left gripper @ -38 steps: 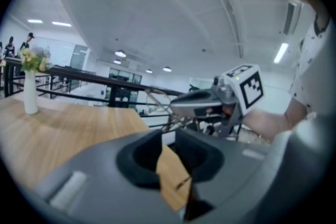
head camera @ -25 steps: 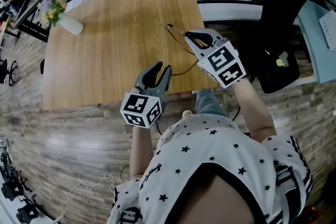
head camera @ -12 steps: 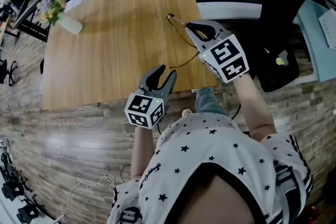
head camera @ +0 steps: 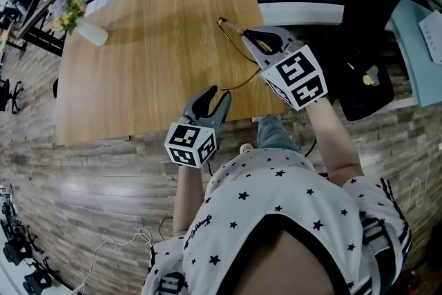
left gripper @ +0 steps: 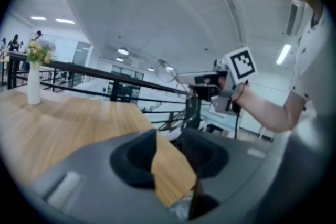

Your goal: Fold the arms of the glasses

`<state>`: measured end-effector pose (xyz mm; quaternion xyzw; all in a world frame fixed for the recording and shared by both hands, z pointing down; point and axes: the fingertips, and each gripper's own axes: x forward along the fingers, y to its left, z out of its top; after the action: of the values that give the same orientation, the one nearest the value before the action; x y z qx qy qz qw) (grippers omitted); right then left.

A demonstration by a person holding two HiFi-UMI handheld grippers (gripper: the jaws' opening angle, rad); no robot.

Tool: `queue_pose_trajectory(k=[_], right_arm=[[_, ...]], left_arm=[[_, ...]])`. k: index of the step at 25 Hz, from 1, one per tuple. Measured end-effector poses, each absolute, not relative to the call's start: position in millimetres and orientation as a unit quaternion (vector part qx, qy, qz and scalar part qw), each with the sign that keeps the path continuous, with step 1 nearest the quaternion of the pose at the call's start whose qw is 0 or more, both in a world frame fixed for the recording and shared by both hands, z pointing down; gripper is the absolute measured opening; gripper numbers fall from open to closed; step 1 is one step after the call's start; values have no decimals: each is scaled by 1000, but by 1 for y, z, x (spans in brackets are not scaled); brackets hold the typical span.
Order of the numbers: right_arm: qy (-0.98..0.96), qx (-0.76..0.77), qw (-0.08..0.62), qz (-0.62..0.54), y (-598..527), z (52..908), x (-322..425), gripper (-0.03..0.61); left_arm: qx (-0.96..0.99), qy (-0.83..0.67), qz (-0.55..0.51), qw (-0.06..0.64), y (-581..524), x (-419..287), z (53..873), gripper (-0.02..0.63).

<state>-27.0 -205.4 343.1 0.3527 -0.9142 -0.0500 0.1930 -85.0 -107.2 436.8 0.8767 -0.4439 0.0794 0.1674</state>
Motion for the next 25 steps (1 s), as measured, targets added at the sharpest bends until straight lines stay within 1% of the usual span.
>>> queue_pose_trajectory(k=[18,25], right_arm=[[-918,335,205,-46,-196,357,-34,21],[-920,326,212,-43,-189,363,-36,21]], left_arm=[[851,-494,51,172,-121,-110,427,126],[841,-512,40,169,-129,-115,419,83]])
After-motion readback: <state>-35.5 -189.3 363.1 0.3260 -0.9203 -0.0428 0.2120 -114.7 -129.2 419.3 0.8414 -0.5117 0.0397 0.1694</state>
